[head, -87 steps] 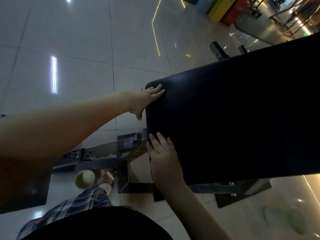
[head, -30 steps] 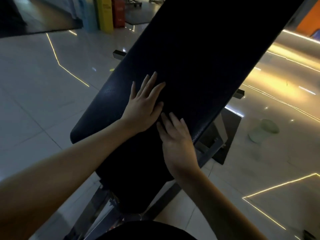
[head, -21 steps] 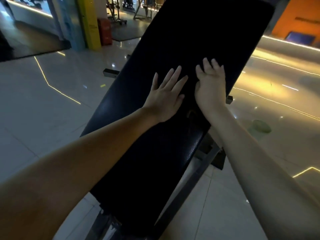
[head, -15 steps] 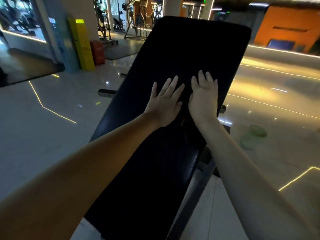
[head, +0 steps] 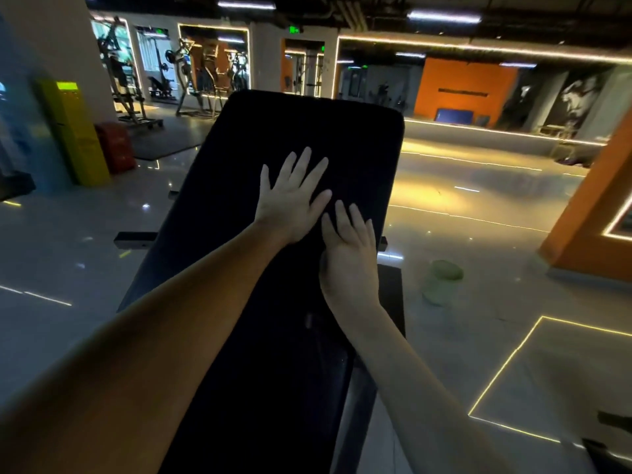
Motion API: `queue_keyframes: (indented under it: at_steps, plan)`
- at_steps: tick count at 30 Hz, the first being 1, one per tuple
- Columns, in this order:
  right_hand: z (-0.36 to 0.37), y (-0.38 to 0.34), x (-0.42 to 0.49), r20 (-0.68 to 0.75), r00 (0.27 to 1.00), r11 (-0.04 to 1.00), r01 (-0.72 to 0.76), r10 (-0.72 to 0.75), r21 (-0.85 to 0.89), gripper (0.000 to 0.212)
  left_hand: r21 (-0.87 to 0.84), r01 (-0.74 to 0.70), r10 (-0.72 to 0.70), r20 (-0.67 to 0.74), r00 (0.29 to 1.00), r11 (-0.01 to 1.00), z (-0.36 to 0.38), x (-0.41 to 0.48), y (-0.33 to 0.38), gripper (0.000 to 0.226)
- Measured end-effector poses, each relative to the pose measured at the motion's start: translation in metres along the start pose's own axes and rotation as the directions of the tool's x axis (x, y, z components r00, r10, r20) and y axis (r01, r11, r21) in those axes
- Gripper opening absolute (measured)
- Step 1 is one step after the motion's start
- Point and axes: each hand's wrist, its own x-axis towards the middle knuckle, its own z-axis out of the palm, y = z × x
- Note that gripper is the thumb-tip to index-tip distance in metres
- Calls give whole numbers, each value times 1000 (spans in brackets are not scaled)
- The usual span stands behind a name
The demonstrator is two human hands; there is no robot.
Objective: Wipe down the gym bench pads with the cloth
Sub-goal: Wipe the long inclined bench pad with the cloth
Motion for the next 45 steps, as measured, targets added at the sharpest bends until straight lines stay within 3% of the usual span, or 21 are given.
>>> queue_keyframes:
  at_steps: [3, 10, 14, 20, 23, 25, 35, 39, 45]
  plan:
    - [-1, 7, 45, -25, 1000, 999, 0, -1, -34, 51, -46, -13, 7, -123, 992, 999, 10, 0, -8, 65]
    - [-10, 6, 114, 62, 996, 984, -45, 57, -174, 54, -77, -11, 1, -133, 991, 997, 10, 1, -9, 69]
    - [-18, 7, 100, 118, 993, 988, -14, 33, -156, 55, -91, -16, 4, -140, 990, 996, 10, 0, -9, 70]
    - [-15, 17, 49, 92, 995, 1000, 29, -28, -9, 54, -98, -20, 5, -154, 988, 995, 12, 1, -10, 70]
    - [-17, 21, 45, 83, 995, 998, 50, -48, -24, 51, -97, -19, 3, -162, 987, 995, 12, 2, -10, 69]
    - [-19, 27, 59, 133, 988, 997, 78, -74, -23, 53, -103, -27, 8, -176, 984, 994, 13, 2, -10, 67]
    - [-12, 33, 183, 49, 999, 991, 28, -22, -131, 53, -142, -35, 4, -213, 977, 989, 18, 1, -13, 65]
    - [-18, 35, 186, 135, 988, 989, 95, -80, -111, 54, -121, -25, 3, -179, 984, 992, 16, 2, -13, 68]
    - [-39, 46, 157, 338, 911, 970, 241, -236, 28, 55, -110, -10, -8, -158, 987, 994, 13, 1, -11, 68]
